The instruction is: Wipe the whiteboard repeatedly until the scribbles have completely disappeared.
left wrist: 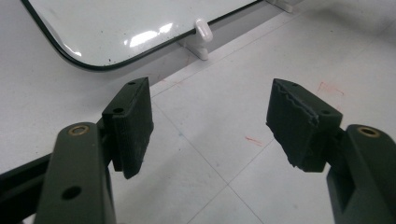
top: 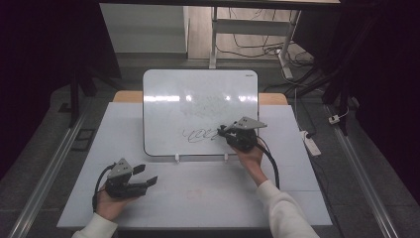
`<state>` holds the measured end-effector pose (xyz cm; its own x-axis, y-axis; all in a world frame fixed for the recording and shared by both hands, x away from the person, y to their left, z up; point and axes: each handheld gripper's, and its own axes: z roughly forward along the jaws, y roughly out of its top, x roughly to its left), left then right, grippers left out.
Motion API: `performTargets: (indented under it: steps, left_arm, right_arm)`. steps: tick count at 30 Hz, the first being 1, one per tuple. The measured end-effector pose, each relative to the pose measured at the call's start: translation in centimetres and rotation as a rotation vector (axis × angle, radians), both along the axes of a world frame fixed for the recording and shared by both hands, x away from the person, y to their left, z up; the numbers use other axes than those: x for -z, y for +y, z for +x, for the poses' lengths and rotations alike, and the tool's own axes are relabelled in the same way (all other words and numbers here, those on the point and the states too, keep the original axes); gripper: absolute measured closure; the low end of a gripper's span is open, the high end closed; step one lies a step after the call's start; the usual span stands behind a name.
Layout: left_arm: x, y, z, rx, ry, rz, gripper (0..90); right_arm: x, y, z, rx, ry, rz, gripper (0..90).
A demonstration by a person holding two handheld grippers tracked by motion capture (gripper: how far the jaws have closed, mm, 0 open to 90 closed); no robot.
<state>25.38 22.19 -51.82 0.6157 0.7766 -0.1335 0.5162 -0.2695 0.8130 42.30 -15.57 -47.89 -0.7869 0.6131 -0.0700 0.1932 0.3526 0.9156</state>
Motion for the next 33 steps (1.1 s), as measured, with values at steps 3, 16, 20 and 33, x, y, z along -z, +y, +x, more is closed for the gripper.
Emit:
performTargets:
  steps: [3,16,20,33]
  left_arm:
    - [0.0,0.0,-0.2,-0.001,-0.006,0.010,32.3]
    - [0.0,0.6,0.0,-0.018,-0.016,-0.018,32.3]
    - [-0.1,0.8,-0.1,-0.022,-0.021,-0.023,32.2]
    - [-0.1,0.7,-0.2,-0.033,-0.028,-0.026,32.2]
  right_arm:
    - [-0.7,-0.6,0.4,0.047,-0.053,-0.015,77.6]
    - [-0.1,-1.1,-0.5,0.062,-0.024,-0.016,77.6]
    - [0.2,0.0,-0.9,0.005,-0.032,-0.066,77.5]
    - [-0.4,-0.7,-0.1,0.093,-0.047,0.005,77.6]
